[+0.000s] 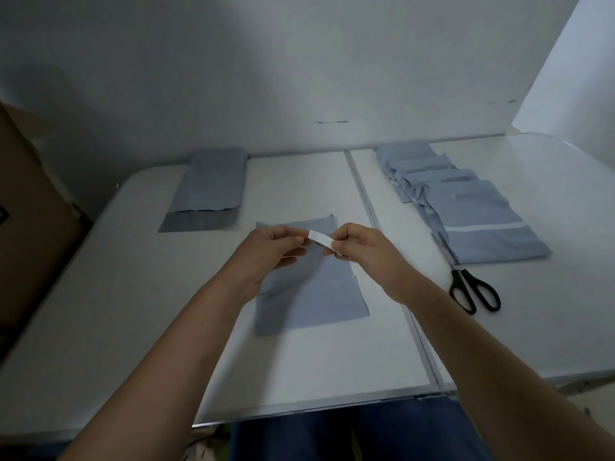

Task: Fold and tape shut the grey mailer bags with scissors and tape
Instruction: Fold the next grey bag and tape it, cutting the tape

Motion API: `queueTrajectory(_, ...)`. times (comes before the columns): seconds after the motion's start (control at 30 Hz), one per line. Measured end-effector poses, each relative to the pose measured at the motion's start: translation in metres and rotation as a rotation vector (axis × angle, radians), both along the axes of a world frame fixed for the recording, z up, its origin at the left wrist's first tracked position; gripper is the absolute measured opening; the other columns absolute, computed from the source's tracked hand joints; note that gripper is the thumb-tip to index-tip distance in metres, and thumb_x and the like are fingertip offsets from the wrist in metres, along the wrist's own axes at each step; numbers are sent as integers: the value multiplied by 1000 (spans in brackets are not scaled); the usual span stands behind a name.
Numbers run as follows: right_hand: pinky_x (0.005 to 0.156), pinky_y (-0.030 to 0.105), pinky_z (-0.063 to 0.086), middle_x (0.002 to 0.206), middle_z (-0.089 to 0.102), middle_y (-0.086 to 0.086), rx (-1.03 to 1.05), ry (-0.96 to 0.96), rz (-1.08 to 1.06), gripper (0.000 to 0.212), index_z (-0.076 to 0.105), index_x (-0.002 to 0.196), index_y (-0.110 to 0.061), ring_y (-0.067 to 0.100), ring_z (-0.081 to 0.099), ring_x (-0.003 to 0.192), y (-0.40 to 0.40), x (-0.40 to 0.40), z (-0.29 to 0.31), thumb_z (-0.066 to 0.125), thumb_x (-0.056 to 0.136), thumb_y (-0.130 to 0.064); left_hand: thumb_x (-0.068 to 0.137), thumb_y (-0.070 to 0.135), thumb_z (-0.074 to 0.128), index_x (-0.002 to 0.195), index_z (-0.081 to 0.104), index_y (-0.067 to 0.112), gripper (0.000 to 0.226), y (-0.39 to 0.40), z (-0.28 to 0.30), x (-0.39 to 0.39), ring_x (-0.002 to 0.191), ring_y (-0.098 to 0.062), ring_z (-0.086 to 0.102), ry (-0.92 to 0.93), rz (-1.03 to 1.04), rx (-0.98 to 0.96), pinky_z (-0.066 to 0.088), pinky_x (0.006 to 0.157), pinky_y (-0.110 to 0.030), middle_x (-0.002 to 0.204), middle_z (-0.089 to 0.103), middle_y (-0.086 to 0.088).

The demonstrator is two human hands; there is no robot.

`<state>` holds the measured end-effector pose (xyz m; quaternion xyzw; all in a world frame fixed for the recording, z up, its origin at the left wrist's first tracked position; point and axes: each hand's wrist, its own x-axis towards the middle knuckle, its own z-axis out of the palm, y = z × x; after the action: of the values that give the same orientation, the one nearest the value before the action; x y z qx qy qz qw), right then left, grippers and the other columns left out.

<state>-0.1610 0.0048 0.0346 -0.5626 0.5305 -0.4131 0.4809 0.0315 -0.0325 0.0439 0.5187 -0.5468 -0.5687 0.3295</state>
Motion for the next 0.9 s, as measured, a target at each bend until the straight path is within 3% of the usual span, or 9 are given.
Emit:
queueTrajectory(0.17, 83, 49, 46, 88, 72, 6, -41, 127, 26, 23, 69, 82, -23, 36, 59, 85, -4, 20, 3, 60, 78, -45, 88, 25, 68, 94, 72, 16, 11, 1, 1, 16, 81, -10, 68, -62, 55, -60, 53, 79, -24, 91, 74, 0)
queueTrajectory(0.23, 93, 48, 49, 92, 71, 13, -48, 59, 23, 19, 69, 80, -22, 34, 64, 92, -5, 29, 4, 64, 84, -39, 88, 23, 68, 91, 71, 14, 10, 1, 2, 21, 73, -7, 65, -66, 91, -76, 52, 74, -21, 84, 73, 1)
queueTrajectory(0.3, 100, 44, 49, 95, 71, 15, -22, -89, 27, 13, 67, 82, -15, 28, 66, 99, -7, 38, 5, 61, 93, -21, 89, 21, 68, 91, 71, 13, 9, 2, 2, 26, 69, -4, 64, -71, 109, -77, 52, 74, -20, 81, 72, 3)
queueTrajectory(0.4, 97, 40, 52, 96, 68, 9, 16, -216, 39, 14, 63, 88, -9, 19, 65, 98, -6, 51, 8, 56, 96, -17, 90, 21, 65, 91, 71, 13, 10, 5, 1, 29, 68, -5, 63, -69, 131, -85, 52, 74, -21, 81, 71, 3)
queueTrajectory(0.57, 92, 38, 54, 98, 65, 9, 48, -314, -10, 16, 61, 98, -6, 17, 66, 96, -6, 59, 2, 59, 94, -22, 90, 20, 65, 88, 71, 12, 10, 11, 0, 31, 65, -4, 59, -102, 160, -85, 51, 69, -18, 79, 71, 3)
queueTrajectory(0.73, 87, 31, 54, 105, 65, 8, 53, -179, 0, 25, 58, 109, -11, 19, 67, 94, -2, 54, -5, 67, 89, -23, 86, 21, 70, 90, 74, 8, 14, 24, -4, 33, 63, -5, 55, -85, 187, -33, 48, 69, -19, 80, 71, 1)
queueTrajectory(0.83, 77, 20, 51, 98, 69, 0, 46, -72, -22, 25, 60, 110, -13, 13, 66, 90, 1, 55, -7, 66, 89, -26, 86, 18, 69, 92, 74, 6, 15, 31, -7, 31, 63, -7, 53, -72, 224, -25, 47, 69, -20, 78, 69, 1)
queueTrajectory(0.9, 79, 22, 53, 91, 71, -5, 37, -9, -37, 21, 64, 105, -17, 14, 66, 88, 2, 54, -9, 66, 89, -31, 87, 17, 68, 92, 74, 7, 13, 32, -8, 32, 63, -7, 52, -78, 235, -22, 47, 69, -19, 78, 69, 1)
